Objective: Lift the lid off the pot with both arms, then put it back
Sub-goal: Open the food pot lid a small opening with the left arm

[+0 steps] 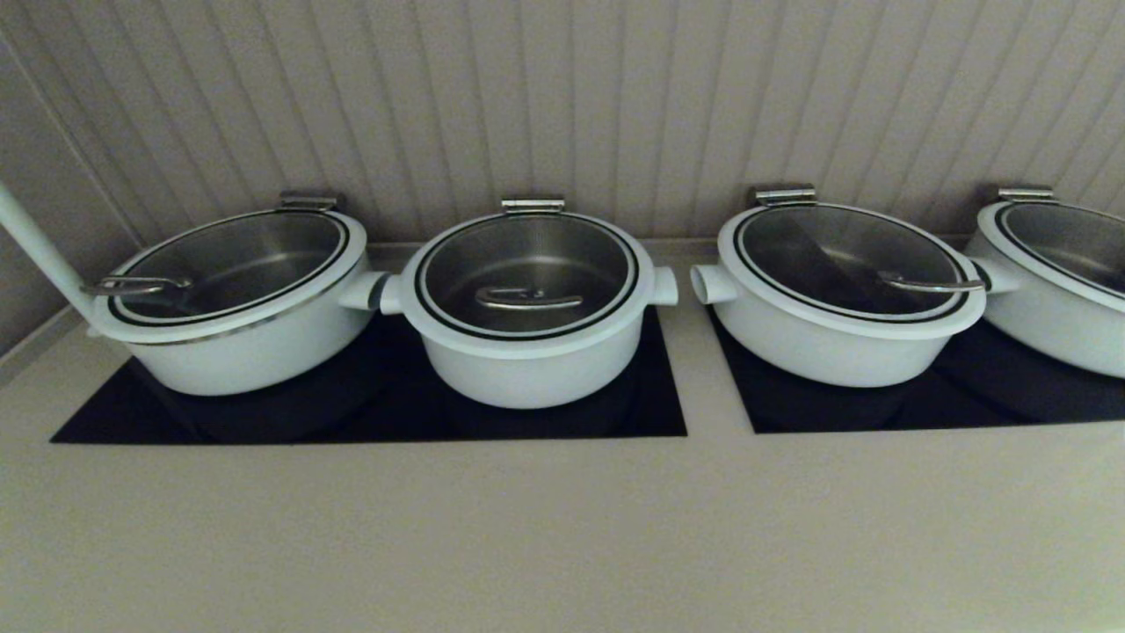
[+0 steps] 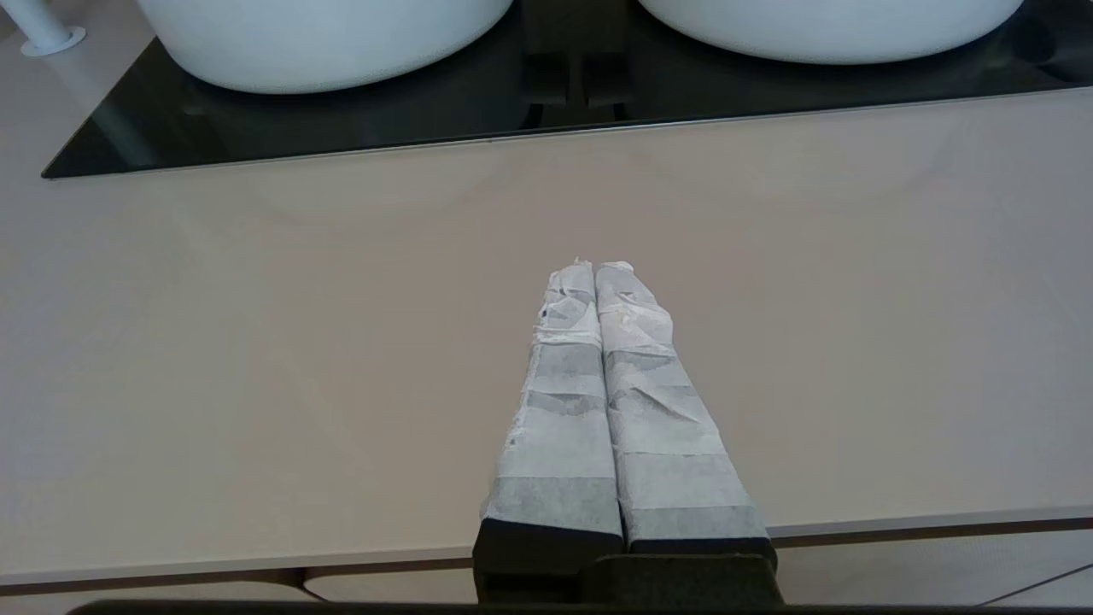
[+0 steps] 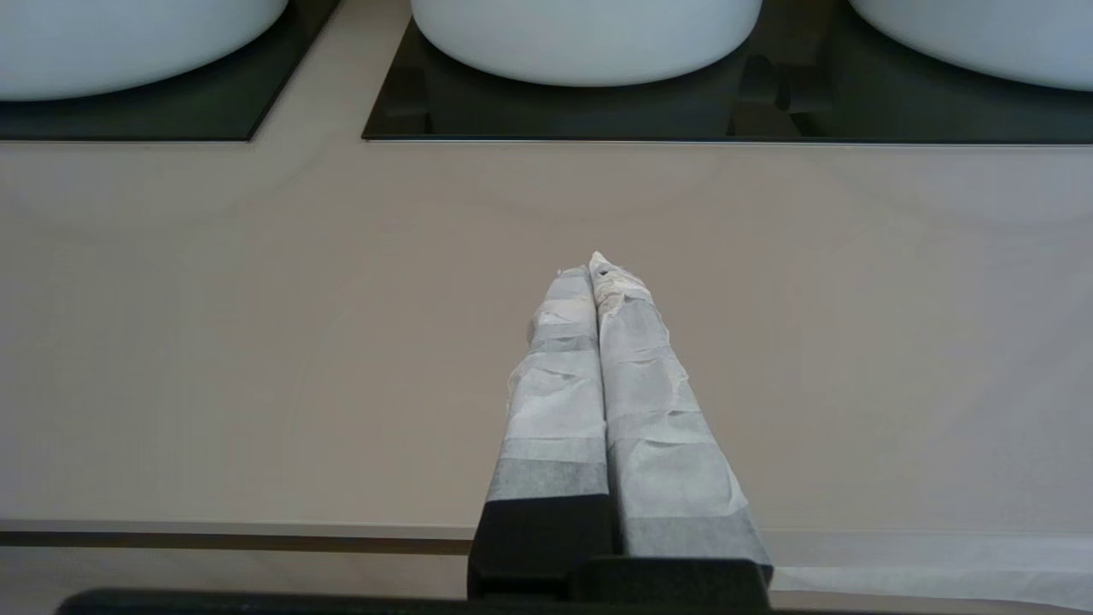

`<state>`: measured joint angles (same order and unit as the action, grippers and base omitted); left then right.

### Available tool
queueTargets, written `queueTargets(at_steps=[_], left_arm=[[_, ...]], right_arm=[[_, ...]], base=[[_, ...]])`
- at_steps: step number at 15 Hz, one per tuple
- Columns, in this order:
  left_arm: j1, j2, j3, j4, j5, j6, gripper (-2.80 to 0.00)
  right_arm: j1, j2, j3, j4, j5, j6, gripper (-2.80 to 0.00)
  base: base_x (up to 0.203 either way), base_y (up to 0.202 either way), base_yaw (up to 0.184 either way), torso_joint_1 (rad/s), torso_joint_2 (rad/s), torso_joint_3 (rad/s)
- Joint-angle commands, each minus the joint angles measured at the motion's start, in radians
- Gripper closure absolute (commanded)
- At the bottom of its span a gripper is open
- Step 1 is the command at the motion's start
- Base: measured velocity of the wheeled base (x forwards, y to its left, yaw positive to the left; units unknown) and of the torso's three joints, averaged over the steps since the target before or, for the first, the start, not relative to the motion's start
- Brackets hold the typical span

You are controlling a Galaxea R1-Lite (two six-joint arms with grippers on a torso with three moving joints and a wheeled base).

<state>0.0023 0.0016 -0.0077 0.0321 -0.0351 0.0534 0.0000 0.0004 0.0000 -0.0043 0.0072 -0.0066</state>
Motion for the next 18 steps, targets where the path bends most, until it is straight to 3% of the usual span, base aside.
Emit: queueTargets(at_steps=[1,6,9,15,18], left_arm=[[0.001,0.000,0.000,0.000,0.000,0.000,0.00],[0.001,0.000,0.000,0.000,-0.002,0.014,0.00],[0.001,0.000,0.000,0.000,0.007,-0.023,0.00],[0.001,0.000,0.000,-0.001,0.011,-0.004,0.00],[0.001,0.000,0.000,-0.005,-0.013,0.137,0.00]], right_arm=[[0.000,0.001,0.000,0.000,0.000,-0.001,0.00],[0.000,0.001,0.000,0.000,0.000,-0.001,0.00],[0.000,0.001,0.000,0.000,0.000,-0.001,0.00],[0.000,0.001,0.000,0.000,0.000,-0.001,0.00],[0.000,0.001,0.000,0.000,0.000,0.000,0.00]], base=[[0.000,0.000,0.000,0.000,0.00,0.000],[0.000,0.000,0.000,0.000,0.00,0.000],[0.000,0.000,0.000,0.000,0.00,0.000],[0.000,0.000,0.000,0.000,0.00,0.000],[0.000,0.000,0.000,0.000,0.00,0.000]])
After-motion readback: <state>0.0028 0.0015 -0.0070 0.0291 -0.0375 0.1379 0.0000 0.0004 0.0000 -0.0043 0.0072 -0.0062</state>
